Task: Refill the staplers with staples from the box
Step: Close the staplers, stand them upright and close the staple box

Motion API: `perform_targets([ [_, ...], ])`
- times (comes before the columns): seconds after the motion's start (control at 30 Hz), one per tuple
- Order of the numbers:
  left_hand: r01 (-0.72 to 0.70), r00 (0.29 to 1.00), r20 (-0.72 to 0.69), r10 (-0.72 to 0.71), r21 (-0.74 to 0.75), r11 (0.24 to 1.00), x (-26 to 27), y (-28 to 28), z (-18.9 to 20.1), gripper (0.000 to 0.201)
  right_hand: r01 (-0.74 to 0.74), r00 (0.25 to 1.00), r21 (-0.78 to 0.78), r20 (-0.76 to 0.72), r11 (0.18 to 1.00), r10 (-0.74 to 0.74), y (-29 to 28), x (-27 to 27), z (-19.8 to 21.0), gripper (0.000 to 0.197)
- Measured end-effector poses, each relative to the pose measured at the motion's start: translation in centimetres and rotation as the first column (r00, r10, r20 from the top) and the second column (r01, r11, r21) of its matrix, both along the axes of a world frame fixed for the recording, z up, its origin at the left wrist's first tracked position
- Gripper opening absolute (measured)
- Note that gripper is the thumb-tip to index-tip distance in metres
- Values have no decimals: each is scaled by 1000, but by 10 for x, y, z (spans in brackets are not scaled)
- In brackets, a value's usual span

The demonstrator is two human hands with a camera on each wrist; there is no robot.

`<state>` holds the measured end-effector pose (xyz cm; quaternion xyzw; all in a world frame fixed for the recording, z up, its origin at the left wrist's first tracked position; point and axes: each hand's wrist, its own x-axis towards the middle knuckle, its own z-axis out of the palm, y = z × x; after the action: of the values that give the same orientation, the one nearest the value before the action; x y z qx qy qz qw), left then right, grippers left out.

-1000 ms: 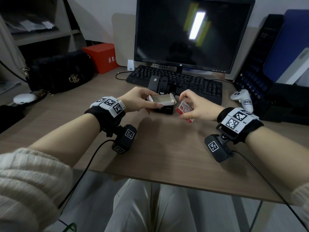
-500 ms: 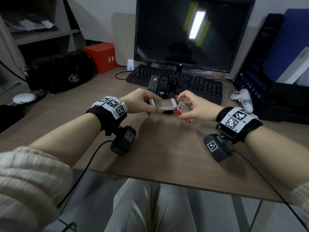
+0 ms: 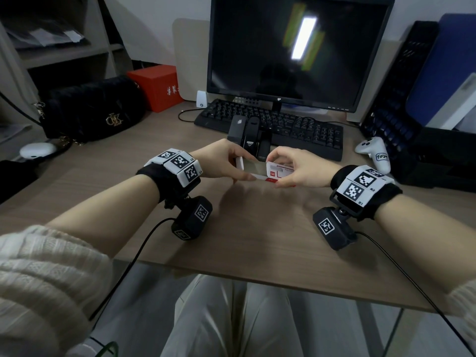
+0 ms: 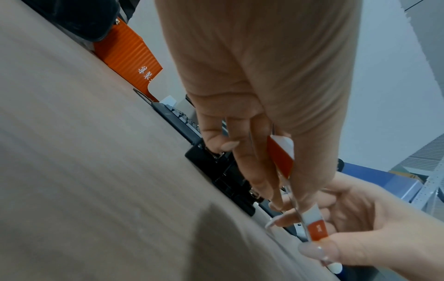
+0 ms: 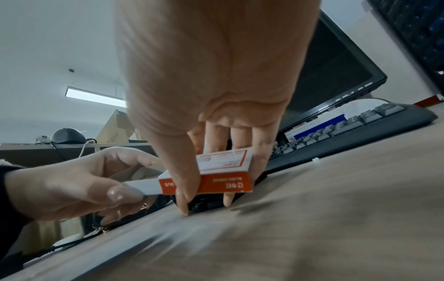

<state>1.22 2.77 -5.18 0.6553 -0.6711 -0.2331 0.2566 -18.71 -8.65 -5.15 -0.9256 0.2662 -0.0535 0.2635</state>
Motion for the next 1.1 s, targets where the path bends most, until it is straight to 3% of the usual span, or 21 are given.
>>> perform_targets([
  [0.37, -31, 990, -136, 31, 3, 1000, -7, -7, -2, 48, -37, 999, -54, -7, 998, 36, 6, 7, 2, 50],
  [0.53, -4, 991, -134, 12, 56, 998, -9, -11, -4, 44, -43, 999, -59, -4, 997, 43, 11, 10, 6, 51],
  [0.6, -39, 985, -168, 48, 57, 998, -7, -9, -3, 37, -31, 1000, -86, -1, 996, 31, 8, 8, 5, 52],
  [0.73, -151, 965, -196, 174, 127, 980, -2, -12, -6, 49, 8, 999, -54, 54, 998, -5, 6, 7, 4, 47],
  [0.9, -45, 983, -167, 73, 167, 985, -5, -15, -8, 50, 17, 998, -92, 55, 996, -12, 7, 9, 0, 45],
  [1.1, -68, 983, -158, 89, 131, 989, -10, -14, -6, 48, 6, 995, -70, 100, 998, 1, 6, 7, 0, 44],
])
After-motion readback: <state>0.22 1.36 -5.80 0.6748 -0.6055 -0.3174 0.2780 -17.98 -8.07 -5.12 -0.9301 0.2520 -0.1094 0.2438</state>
